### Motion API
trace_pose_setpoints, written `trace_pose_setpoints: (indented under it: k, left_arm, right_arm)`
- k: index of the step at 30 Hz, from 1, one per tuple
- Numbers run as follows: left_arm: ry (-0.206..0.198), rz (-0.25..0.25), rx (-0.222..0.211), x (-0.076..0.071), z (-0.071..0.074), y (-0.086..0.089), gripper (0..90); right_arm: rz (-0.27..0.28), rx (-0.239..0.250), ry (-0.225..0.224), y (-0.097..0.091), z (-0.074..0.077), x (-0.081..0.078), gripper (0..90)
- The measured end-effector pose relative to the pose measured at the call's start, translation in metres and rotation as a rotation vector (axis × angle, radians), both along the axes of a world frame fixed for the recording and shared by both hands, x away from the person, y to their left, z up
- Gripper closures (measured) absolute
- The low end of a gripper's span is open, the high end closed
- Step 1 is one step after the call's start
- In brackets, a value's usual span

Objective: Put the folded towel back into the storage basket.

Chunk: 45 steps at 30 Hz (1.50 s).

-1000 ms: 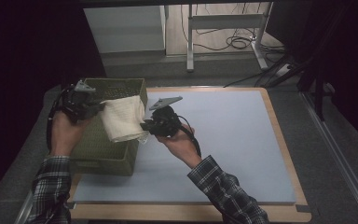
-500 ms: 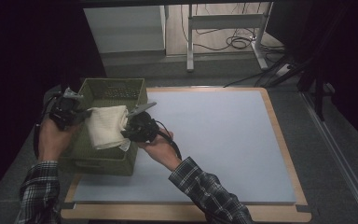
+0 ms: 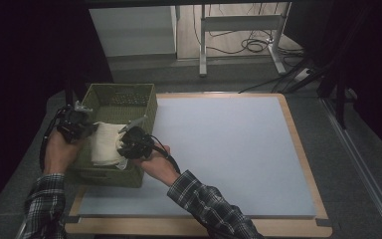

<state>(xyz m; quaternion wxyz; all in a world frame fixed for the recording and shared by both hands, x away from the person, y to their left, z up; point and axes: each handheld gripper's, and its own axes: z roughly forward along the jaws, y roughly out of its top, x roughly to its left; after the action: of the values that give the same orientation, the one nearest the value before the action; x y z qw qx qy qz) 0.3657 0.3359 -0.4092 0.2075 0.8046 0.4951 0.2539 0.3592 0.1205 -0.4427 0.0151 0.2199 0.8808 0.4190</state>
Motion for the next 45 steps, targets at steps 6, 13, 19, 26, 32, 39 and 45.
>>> trace_pose_setpoints:
  k: [6, 13, 19, 26, 32, 39, 45]
  left_arm:
    - [0.003, -0.005, 0.002, 0.004, -0.010, 0.001, 81.7]
    - [0.017, -0.020, 0.013, 0.013, -0.023, -0.003, 81.5]
    - [0.030, -0.031, 0.018, 0.018, -0.030, -0.006, 81.2]
    - [0.047, -0.033, 0.034, 0.020, -0.038, -0.007, 81.1]
    - [0.085, -0.020, 0.069, 0.031, -0.054, -0.010, 69.3]
    - [0.075, 0.005, 0.105, 0.037, -0.059, -0.015, 47.7]
    - [0.037, 0.027, 0.036, 0.035, -0.050, -0.013, 39.0]
  right_arm:
    - [-0.006, -0.042, 0.018, 0.010, -0.004, 0.000, 80.0]
    - [-0.013, -0.083, 0.032, 0.017, -0.006, 0.002, 79.9]
    - [-0.015, -0.101, 0.037, 0.019, -0.006, 0.004, 79.4]
    - [-0.030, -0.127, 0.048, 0.025, -0.008, 0.004, 77.3]
    - [-0.051, -0.125, 0.044, 0.025, -0.007, 0.006, 65.8]
    - [-0.067, -0.090, 0.025, 0.012, 0.003, 0.012, 61.8]
    - [-0.055, -0.074, -0.003, 0.003, 0.006, 0.014, 57.3]
